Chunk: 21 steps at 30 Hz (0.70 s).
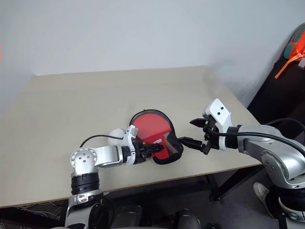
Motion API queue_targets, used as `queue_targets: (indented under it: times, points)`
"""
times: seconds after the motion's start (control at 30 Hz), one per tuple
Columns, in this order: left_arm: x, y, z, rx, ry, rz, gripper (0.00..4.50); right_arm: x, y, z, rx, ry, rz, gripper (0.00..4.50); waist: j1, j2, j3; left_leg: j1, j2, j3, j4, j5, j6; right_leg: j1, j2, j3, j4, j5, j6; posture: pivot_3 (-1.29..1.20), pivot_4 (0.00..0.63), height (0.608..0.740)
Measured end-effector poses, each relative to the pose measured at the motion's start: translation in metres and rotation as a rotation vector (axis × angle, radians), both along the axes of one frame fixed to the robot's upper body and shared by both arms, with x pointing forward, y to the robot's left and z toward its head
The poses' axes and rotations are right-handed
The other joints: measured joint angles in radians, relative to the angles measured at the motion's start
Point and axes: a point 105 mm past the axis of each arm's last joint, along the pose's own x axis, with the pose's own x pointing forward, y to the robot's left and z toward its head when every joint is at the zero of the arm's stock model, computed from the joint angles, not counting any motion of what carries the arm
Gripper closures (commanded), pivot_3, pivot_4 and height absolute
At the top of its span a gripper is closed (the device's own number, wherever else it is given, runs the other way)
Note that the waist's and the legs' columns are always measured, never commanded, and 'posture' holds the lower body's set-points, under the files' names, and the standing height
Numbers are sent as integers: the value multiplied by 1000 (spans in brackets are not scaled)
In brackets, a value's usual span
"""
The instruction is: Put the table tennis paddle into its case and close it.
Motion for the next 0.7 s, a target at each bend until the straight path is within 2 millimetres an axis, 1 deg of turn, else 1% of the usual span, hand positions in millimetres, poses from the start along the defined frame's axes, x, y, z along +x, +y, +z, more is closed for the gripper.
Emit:
queue_targets:
  times: [0.07, 0.33, 0.37, 0.53, 0.63, 0.7]
  points:
    - [0, 2, -1, 17, 4, -6, 1499, 0, 0, 0, -1, -1, -3, 0, -1, 0, 0, 0, 0, -1, 0, 0, 0, 0, 0, 0, 0, 0, 1, 0, 0, 715]
    - [0, 17, -12, 77, 29, -17, 4376, 2, 0, 3, -2, -10, -4, 0, -7, 0, 0, 0, 2, -3, -1, 1, -1, -1, 4, 0, 0, -2, 2, 0, 0, 715]
    - [0, 17, -12, 71, 29, -22, 4467, 2, 0, 3, -2, -11, -4, 0, -7, 0, 0, 0, 2, -3, -1, 1, -1, -1, 4, 0, 0, -2, 2, 0, 0, 715]
    - [-1, 17, -11, 88, 14, -71, 4467, 2, 2, 5, 2, -18, -1, 0, -7, 0, 0, 0, 2, -3, -1, 0, 0, -1, 4, 0, -1, -2, 2, 0, 0, 715]
    - [-5, 16, -8, 81, -2, -132, 4467, 2, 2, 5, 3, -18, -2, 0, -7, 1, 0, -1, 2, -3, -2, 0, -1, -3, 3, 0, -2, -2, 2, 0, 0, 715]
    - [-11, 14, -7, 70, -6, -190, 4467, 3, 2, 5, 4, -19, -1, 0, -6, 1, 1, -3, 2, -3, -3, 3, -5, -5, 3, 1, -2, -2, 2, 0, 0, 715]
